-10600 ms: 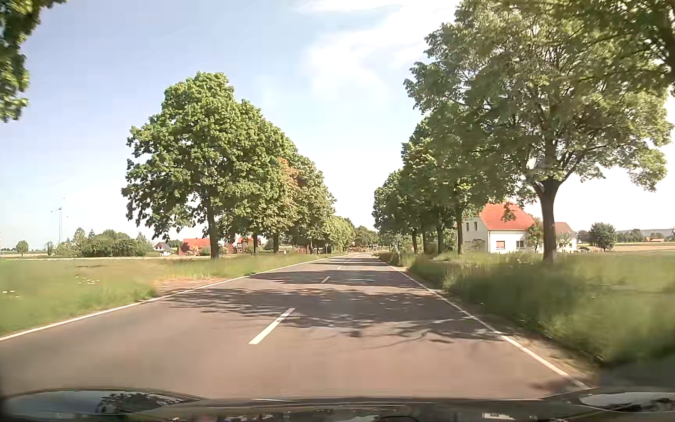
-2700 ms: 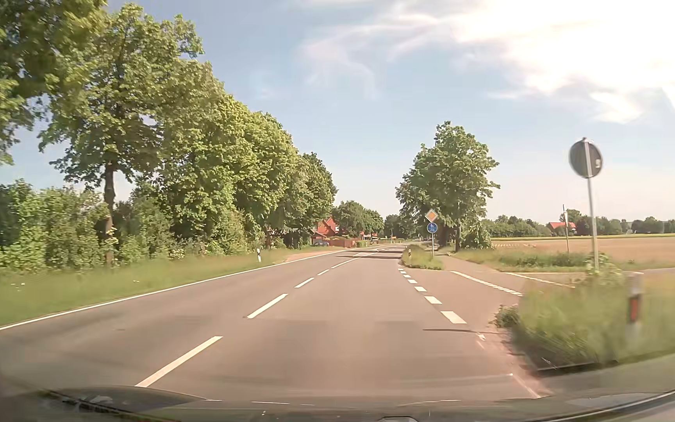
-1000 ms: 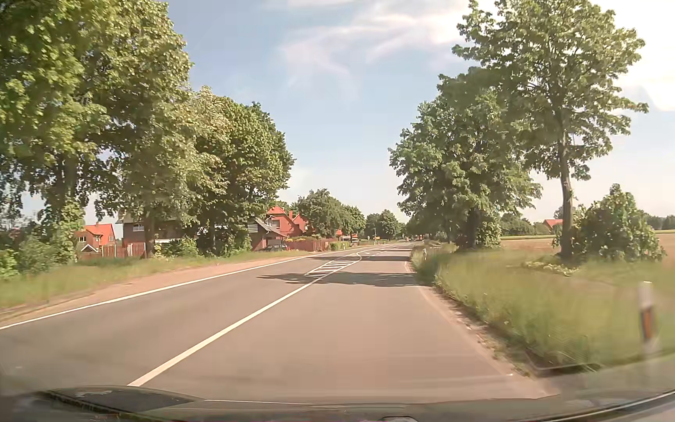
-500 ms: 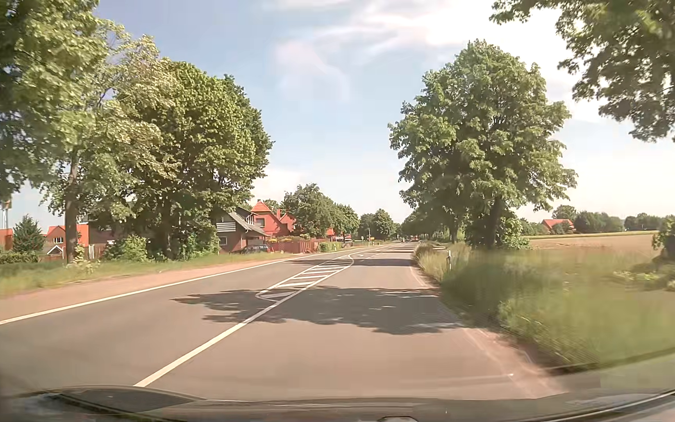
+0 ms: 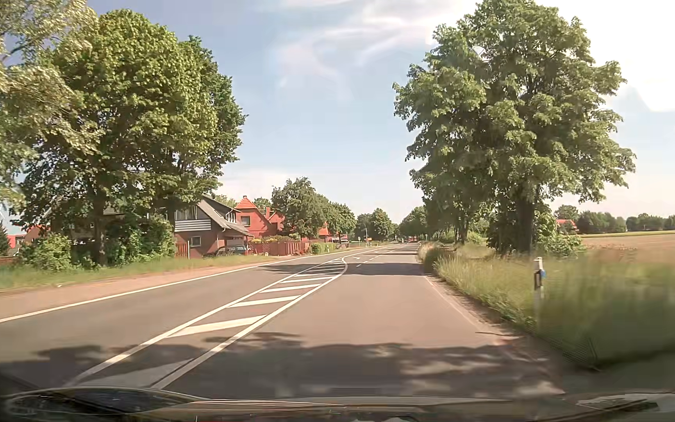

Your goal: Follow the waypoints while adhering to traffic rules and regulations

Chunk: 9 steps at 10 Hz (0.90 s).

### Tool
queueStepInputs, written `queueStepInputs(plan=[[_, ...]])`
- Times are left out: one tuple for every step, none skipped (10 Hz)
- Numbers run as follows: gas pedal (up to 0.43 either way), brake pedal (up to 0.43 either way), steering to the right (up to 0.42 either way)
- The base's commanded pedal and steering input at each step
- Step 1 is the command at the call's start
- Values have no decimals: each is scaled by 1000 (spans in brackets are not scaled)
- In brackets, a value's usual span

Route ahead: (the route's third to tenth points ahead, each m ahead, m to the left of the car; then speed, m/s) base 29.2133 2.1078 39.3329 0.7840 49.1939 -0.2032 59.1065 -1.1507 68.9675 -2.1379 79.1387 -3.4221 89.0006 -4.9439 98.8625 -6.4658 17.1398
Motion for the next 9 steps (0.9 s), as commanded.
queueStepInputs(plan=[[138, 0, -3], [138, 0, -3], [138, 0, -3], [138, 0, -4], [138, 0, -4], [138, 0, -4], [138, 0, -4], [138, 0, -4], [130, 0, -4]])
